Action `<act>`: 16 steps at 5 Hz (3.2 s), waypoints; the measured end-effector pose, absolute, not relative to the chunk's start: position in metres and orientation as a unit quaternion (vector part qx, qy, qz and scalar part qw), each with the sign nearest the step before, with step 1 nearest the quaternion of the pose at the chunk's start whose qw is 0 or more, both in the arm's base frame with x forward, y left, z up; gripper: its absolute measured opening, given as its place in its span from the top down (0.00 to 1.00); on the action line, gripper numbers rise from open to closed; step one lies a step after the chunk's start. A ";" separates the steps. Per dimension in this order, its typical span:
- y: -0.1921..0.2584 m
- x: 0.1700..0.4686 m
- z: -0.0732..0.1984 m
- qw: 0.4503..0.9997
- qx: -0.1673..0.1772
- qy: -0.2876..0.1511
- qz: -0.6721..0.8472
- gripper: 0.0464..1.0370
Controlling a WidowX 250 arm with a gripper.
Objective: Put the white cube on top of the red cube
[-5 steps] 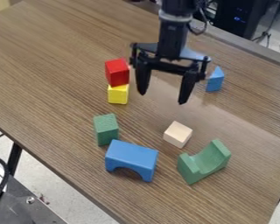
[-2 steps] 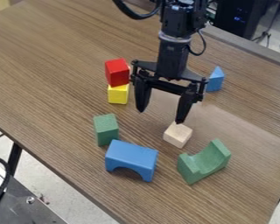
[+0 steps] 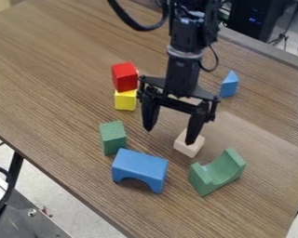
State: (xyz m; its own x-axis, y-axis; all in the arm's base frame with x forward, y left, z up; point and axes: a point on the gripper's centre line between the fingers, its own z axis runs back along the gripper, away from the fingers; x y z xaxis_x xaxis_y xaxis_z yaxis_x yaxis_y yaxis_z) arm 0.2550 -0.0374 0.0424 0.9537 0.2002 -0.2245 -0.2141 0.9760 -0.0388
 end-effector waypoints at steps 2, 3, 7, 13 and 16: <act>-0.054 0.255 0.044 0.994 -0.032 0.078 0.075 0.04; -0.061 0.261 0.041 0.995 -0.022 0.072 0.064 0.04; -0.067 0.267 0.027 0.993 -0.002 0.086 0.081 0.38; -0.004 0.307 0.125 0.972 -0.045 -0.083 0.215 0.50; 0.033 0.294 0.141 0.953 -0.049 -0.069 0.290 0.50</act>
State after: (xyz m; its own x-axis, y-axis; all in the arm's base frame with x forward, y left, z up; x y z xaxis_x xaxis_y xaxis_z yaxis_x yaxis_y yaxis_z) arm 0.2937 0.0331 0.1408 0.8225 0.5592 0.1040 -0.5456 0.8273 -0.1334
